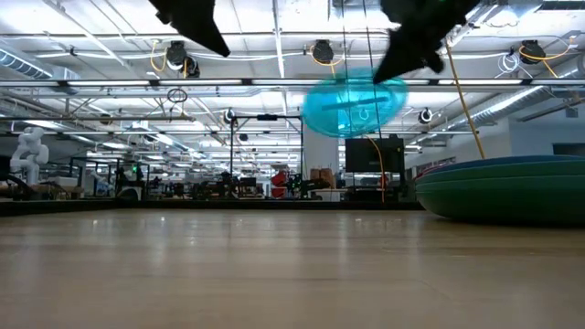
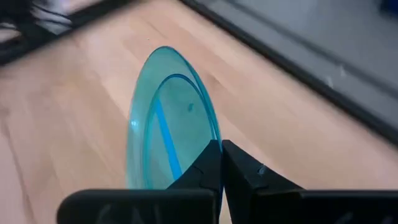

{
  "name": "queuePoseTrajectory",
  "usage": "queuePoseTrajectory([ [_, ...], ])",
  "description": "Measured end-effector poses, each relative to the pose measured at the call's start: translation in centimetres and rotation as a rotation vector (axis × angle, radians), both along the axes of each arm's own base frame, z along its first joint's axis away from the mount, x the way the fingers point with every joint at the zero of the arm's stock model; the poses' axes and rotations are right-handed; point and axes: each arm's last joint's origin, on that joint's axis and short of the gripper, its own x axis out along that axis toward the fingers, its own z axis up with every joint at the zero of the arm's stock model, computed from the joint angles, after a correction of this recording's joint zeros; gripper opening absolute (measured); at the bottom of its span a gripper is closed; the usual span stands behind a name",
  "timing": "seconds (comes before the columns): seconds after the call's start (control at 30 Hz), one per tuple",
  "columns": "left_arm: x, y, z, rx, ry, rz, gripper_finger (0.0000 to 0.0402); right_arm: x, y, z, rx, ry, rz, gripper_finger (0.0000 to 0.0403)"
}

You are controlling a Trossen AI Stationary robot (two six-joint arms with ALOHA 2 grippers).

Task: Stack plastic plates
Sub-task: Stack the light blue plate on top of the light green plate

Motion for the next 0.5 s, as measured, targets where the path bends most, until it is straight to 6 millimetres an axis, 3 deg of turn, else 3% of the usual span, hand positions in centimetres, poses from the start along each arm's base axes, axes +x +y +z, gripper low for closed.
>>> queuePoseTrajectory([
  [0.27, -0.3, -0.3, -0.2, -0.018, 0.004, 0.008, 0.0154, -8.3, -2.3, 0.9, 0.267, 0.145, -0.270, 0.0002],
  [0.5, -0.4, -0.7, -0.2, -0.019, 0.006, -0.005, 0.0154, -12.7, -2.0, 1.4, 0.360, 0.147, -0.398, 0.0002],
])
